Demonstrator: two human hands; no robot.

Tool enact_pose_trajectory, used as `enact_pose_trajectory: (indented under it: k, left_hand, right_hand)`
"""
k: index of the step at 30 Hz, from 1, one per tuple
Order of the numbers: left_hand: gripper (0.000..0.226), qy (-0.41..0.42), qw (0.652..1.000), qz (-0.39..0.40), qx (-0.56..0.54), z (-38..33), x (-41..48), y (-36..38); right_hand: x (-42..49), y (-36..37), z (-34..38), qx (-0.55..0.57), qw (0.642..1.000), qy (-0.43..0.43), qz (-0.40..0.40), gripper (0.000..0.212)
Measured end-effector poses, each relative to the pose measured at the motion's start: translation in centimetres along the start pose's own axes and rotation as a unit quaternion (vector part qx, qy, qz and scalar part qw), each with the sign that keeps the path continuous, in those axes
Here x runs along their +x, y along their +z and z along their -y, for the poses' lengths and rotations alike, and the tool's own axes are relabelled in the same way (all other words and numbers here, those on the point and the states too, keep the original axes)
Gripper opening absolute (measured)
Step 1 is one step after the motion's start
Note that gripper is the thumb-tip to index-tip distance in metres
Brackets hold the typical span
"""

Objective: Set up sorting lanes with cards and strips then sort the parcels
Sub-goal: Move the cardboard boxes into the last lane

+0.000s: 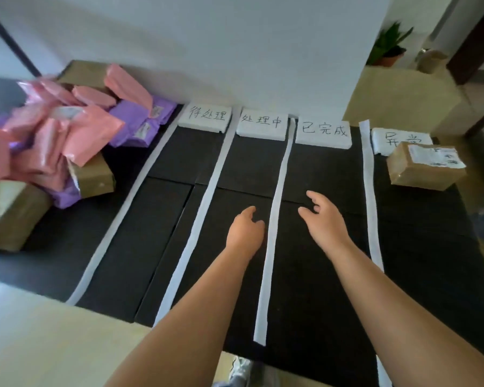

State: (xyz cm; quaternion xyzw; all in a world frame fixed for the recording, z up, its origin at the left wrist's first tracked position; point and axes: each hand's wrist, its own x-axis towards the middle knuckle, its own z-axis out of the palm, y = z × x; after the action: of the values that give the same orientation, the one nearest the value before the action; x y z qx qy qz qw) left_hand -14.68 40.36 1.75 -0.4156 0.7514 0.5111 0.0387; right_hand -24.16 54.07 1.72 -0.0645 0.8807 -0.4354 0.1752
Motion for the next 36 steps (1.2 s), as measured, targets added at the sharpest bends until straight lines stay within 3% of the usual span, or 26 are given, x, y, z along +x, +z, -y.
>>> enact_pose_trajectory:
  k: [9, 16, 23, 36]
  left_hand:
    - [0.052, -0.024, 0.996, -0.084, -0.013, 7.8, -4.3, -8.6]
    - [0.055, -0.005, 0.993, -0.11, -0.039, 11.9, -5.0, -17.5]
    - [0.054, 0.029, 0.993, -0.117, -0.014, 19.4, -5.4, -30.3]
    - [0.051, -0.029, 0.984, -0.166, -0.059, 31.1, -4.1, -45.9]
  right_hand:
    - [-5.5, 8.1, 2.8, 0.001, 0.996, -0.018, 0.089, 0.049]
    - [-9.8, 14.3, 9.2, 0.013, 0.994, -0.065, 0.082, 0.048]
    - [-16.4, 26.2, 16.8, 0.024, 0.992, -0.091, 0.088, 0.046]
    - [-23.4, 42.6, 23.9, -0.008, 0.982, -0.082, 0.169, 0.046]
